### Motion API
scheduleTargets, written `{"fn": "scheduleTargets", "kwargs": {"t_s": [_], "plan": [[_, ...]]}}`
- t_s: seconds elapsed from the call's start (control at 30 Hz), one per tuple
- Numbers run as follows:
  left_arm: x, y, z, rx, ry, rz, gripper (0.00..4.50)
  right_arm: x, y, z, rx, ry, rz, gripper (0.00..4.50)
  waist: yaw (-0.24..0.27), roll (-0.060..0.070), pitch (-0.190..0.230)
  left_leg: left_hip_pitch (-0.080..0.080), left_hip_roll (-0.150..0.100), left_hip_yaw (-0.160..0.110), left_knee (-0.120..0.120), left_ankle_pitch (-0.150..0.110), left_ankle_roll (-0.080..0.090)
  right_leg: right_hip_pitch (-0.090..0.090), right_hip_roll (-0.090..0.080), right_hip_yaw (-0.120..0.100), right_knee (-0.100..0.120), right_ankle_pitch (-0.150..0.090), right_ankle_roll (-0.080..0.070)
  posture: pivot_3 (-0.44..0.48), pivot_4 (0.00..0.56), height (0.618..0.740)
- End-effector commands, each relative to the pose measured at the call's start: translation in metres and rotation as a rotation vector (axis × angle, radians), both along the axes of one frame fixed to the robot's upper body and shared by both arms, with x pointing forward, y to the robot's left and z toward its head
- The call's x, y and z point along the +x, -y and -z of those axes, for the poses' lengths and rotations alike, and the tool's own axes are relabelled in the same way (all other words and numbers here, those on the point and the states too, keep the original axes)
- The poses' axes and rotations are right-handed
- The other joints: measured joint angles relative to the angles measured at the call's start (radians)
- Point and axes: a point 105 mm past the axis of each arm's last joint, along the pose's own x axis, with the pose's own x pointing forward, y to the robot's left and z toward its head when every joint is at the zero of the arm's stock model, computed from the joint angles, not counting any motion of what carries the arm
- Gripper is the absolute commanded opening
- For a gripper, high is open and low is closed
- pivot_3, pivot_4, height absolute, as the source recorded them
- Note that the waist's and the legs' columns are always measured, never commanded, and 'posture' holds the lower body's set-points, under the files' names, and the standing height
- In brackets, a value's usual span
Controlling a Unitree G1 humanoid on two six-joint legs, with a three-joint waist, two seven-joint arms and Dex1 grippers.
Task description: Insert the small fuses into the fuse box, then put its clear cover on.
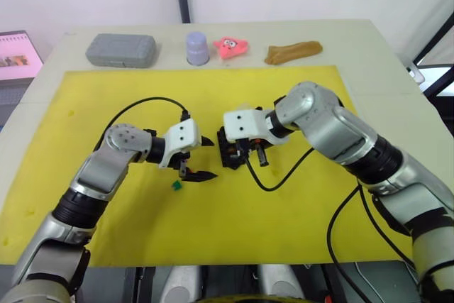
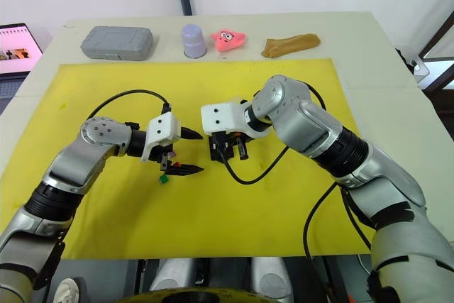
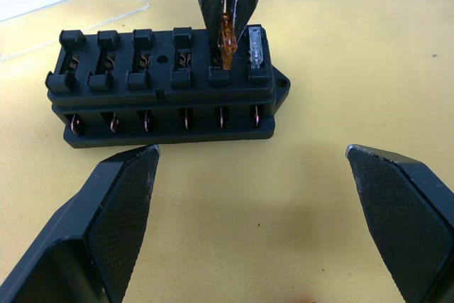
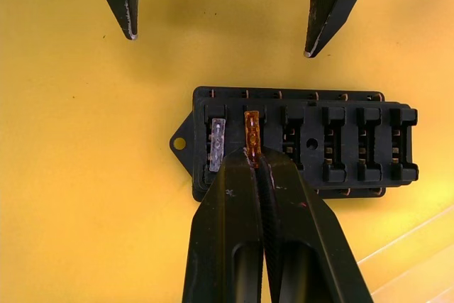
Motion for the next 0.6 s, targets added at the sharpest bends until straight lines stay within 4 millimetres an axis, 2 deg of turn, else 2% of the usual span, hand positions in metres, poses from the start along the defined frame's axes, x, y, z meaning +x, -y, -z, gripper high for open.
{"fn": "scheduleTargets", "kwargs": {"t_s": [0.03, 0.07, 0.2, 0.6], "plan": [[0.0, 0.003, -0.01, -0.008, 0.041, 0.015, 4.5, 0.006, 0.0, -0.009, 0.01, 0.041, 0.018, 0.68, 0.0, 0.0, 0.0, 0.0, 0.0, 0.0, 0.0, 0.0, 0.0, 0.0, 0.0, 0.0, 0.0, 0.0, 0.0, 0.0, 0.15, 0.74], [0.0, 0.003, -0.01, -0.009, 0.042, 0.015, 4.5, 0.006, 0.0, -0.011, 0.015, 0.044, 0.018, 1.01, 0.0, 0.0, 0.0, 0.0, 0.0, 0.0, 0.0, 0.0, 0.0, 0.0, 0.0, 0.0, 0.0, 0.0, 0.0, 0.0, 0.15, 0.74], [0.0, 0.003, -0.01, -0.009, 0.041, 0.014, 4.5, 0.006, -0.002, -0.016, 0.028, 0.053, 0.021, 2.98, 0.001, 0.0, 0.0, 0.0, 0.0, 0.0, 0.0, 0.0, 0.0, 0.0, 0.0, 0.0, 0.0, 0.0, 0.0, 0.0, 0.15, 0.74], [0.001, 0.003, -0.01, -0.008, 0.043, 0.017, 4.5, 0.008, -0.003, -0.027, 0.091, 0.02, 0.073, 2.98, 0.0, 0.0, 0.0, 0.0, 0.0, 0.0, 0.0, 0.0, 0.0, 0.0, 0.0, 0.0, 0.0, 0.0, 0.0, 0.0, 0.15, 0.74]]}}
